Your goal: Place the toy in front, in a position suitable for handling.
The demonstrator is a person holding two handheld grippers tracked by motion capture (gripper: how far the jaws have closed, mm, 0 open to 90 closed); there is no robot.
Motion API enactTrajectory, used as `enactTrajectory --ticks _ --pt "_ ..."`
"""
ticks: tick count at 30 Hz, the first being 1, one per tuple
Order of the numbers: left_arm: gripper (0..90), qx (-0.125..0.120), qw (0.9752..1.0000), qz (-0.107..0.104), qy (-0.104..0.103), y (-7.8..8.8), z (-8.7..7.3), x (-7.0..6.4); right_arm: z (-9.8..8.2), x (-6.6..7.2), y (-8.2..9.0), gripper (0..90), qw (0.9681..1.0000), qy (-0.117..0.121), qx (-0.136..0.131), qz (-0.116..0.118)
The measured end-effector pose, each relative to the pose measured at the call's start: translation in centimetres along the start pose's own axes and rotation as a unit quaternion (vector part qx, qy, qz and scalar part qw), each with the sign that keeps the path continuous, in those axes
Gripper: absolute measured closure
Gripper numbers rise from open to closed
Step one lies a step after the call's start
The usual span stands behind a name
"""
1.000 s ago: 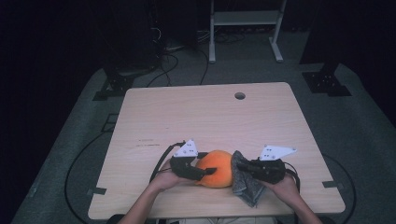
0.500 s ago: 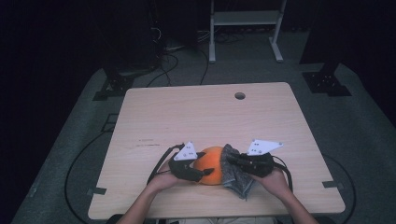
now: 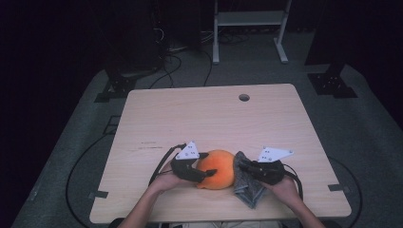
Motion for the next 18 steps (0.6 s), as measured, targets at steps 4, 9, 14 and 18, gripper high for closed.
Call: enactTrajectory --ticks 4,9,14,18 --pt "33.1 0.008 0.9999 0.003 -0.008 0.0 -0.1 -0.1 0.1 -0.2 0.6 81.3 0.9997 -0.017 -0.014 0.01" --pt "35.2 0.019 0.9998 0.005 -0.01 0.4 -0.6 0.2 2.8 0.5 -0.2 81.1 0.9984 0.01 -0.048 0.028" --pt "35.4 0.017 0.9997 -0.002 -0.015 0.5 -0.7 0.2 0.8 0.1 -0.4 81.2 0.9996 -0.008 -0.022 0.019" --pt "35.2 0.016 0.9997 -0.001 -0.016 0.4 -0.6 0.0 -0.1 0.1 0.5 81.1 0.9995 -0.017 -0.013 0.022"
Point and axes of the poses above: each handheld gripper's, and its own axes: y roughly backward along the jaws, z roughly out of its top, x roughly to its left, the point moved 6 cm from there along -y, roughly forward along the jaws, and after that the axes turned 11 degrees about y, right-handed, at the moved point
